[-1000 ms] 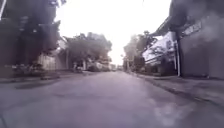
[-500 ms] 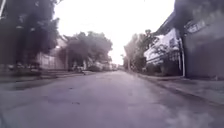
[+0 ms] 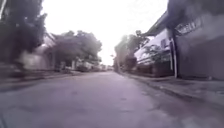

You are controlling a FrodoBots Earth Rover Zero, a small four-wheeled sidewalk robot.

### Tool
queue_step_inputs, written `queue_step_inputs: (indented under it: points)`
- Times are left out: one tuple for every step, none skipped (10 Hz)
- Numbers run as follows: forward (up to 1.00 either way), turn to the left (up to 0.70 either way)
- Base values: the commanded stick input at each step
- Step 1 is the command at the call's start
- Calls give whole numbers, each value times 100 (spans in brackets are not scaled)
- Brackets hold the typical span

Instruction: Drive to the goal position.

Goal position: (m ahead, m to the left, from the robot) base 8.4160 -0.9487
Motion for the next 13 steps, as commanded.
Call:
queue_step_inputs:
  points:
    - [70,0]
    - [70,0]
    - [70,0]
    - [70,0]
    - [70,0]
    - [70,0]
    - [70,0]
    - [70,0]
    - [70,0]
    - [70,-6]
    - [70,-23]
    - [70,-35]
    - [70,-35]
